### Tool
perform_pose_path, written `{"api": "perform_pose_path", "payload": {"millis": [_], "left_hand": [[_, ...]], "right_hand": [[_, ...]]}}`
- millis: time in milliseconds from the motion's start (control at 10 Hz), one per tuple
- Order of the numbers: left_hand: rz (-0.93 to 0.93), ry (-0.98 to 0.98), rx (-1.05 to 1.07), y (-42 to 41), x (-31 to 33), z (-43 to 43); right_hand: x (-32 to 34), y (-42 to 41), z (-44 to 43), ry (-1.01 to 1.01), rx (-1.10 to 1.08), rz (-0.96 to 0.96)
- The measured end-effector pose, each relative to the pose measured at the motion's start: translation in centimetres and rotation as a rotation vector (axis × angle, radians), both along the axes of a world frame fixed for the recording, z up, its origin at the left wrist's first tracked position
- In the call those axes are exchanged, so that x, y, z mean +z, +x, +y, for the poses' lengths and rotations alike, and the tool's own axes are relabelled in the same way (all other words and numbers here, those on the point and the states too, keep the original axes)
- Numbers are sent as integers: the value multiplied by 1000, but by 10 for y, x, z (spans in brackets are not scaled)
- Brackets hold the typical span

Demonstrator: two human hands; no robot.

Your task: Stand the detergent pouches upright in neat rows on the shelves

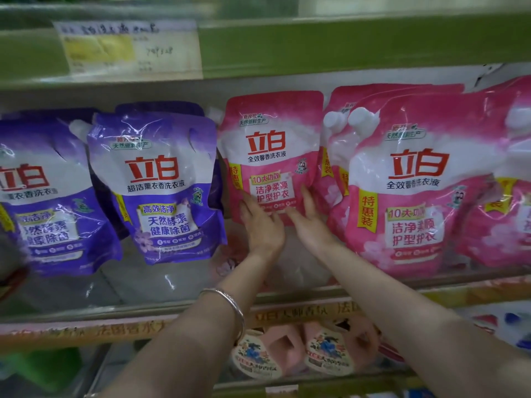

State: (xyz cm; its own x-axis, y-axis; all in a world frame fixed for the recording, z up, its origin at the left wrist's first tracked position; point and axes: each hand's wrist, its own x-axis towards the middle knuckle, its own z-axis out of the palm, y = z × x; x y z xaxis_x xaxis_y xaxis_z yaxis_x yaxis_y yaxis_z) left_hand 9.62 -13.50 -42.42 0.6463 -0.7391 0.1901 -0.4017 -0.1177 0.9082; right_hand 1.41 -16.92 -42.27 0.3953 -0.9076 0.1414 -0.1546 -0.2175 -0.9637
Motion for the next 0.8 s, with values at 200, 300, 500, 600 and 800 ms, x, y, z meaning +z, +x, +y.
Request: {"api": "perform_pose_path", "payload": {"millis": [200,300,500,600,800], "left_hand": [[-163,102,-86,-8,31,27],[-258,71,-103,-10,56,46],[-334,-95,-164,-7,133,89],[-367,-151,-185,-4,164,115],[-328,-66,-308,7,196,165]], "right_hand": [[33,1,23,27,-24,63],[57,-3,35,34,-13,40],[130,-6,66,-99,-68,71],[166,-8,89,-134,-80,186],[198,-13,127,-254,-82,355]]}}
